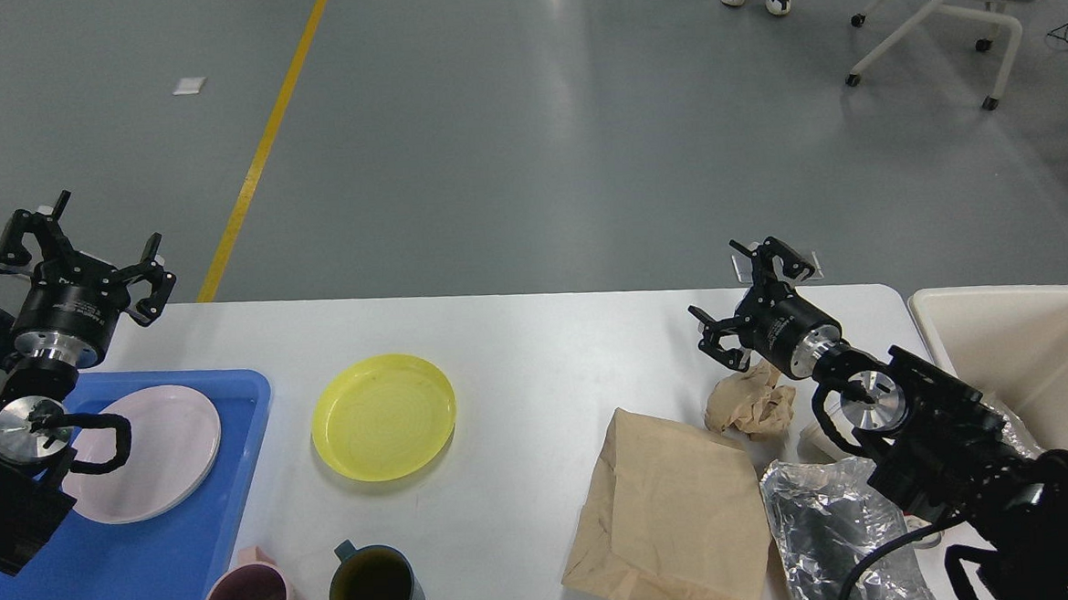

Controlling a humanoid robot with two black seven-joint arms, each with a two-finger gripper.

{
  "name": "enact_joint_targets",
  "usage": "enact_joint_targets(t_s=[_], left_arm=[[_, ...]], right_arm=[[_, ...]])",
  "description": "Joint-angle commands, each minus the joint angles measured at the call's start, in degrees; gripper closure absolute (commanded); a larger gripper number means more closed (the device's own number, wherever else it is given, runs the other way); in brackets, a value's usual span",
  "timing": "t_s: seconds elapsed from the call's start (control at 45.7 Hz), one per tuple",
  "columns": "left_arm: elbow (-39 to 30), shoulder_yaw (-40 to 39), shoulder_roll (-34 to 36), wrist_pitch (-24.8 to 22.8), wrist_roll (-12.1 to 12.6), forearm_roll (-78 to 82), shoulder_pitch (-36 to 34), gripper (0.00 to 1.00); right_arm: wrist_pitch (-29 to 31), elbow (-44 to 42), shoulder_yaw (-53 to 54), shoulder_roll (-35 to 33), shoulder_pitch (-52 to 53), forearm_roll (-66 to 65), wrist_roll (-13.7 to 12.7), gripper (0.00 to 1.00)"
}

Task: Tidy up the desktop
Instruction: 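Raise the left gripper off the tray and swing it toward the pink cup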

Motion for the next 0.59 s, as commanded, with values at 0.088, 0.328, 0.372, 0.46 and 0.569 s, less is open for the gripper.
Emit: enact_joint_targets(t_s=[0.088,0.328,0.372,0.46,0.569], left_arm=[[-0.28,0.15,-3.70,0.36,-0.05,0.09,-1.10,0.04],[-0.28,0.24,-6.60,2.29,0.83,0.35,-1.72,0.04],[-0.28,0.24,-7.04,2.90,0.83,0.35,-1.63,0.04],[-0.72,1.03,-7.75,2.73,1.01,0.70,-1.19,0.04],[-1.42,9.27,-7.13,2.55,1.01,0.61,-1.45,0.04]], right_arm=[[0.00,0.00,0.00,0.00,0.00,0.00,0.00,0.00],[0.00,0.00,0.00,0.00,0.00,0.00,0.00,0.00],[0.00,0.00,0.00,0.00,0.00,0.00,0.00,0.00],[0.00,0.00,0.00,0.00,0.00,0.00,0.00,0.00],[0.00,0.00,0.00,0.00,0.00,0.00,0.00,0.00]])
